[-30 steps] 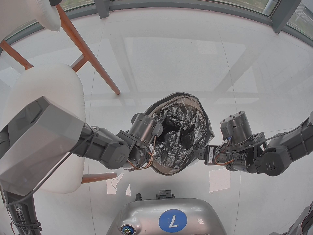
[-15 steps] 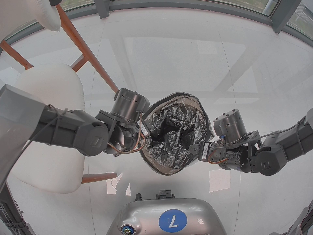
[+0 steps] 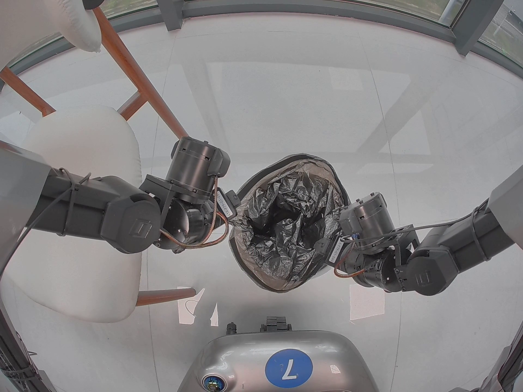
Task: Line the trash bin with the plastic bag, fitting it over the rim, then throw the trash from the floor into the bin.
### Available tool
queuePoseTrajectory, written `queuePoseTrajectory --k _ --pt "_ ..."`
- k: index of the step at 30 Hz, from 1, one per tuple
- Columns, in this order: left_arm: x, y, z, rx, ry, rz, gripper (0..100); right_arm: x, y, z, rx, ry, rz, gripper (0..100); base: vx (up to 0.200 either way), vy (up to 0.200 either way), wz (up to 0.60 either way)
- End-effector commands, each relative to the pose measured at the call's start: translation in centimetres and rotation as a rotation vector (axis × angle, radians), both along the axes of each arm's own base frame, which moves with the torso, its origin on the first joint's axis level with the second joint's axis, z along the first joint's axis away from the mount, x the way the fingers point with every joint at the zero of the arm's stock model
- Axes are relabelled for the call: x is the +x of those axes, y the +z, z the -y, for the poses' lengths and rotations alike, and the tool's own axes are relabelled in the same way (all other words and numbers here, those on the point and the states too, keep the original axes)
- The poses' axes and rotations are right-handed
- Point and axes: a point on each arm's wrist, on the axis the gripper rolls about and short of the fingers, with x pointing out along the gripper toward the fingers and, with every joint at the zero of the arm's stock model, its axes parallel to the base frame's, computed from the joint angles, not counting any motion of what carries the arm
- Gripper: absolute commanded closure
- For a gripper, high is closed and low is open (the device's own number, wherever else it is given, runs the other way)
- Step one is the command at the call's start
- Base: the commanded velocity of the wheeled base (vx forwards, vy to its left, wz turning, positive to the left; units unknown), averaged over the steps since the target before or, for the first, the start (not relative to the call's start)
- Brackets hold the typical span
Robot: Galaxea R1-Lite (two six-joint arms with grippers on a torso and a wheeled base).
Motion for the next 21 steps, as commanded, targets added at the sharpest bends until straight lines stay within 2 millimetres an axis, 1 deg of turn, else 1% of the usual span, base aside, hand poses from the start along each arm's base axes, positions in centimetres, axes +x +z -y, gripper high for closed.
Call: queuePoseTrajectory --k 1,5,6,9,21 --pt "0.0 0.0 0.0 0.001 0.001 0.000 0 1.1 -0.4 -0.6 0.009 -0.010 0.005 0 0.000 0.000 0.00" --pt "0.0 0.0 0.0 0.001 0.000 0.000 0 1.1 -0.7 -0.8 0.003 -0.006 -0.002 0 0.000 0.000 0.00" --pt "0.0 -0.1 0.0 0.002 0.000 -0.001 0 1.0 -0.8 -0.9 0.001 -0.003 -0.004 100 0.000 0.000 0.00" --pt "0.0 0.0 0.0 0.001 0.002 0.000 0 1.1 -1.1 -0.9 -0.004 -0.003 -0.010 100 0.000 0.000 0.00" --pt "0.0 0.0 -0.1 0.001 0.003 0.000 0 1.4 -1.4 -0.7 -0.008 -0.006 -0.020 100 0.000 0.000 0.00"
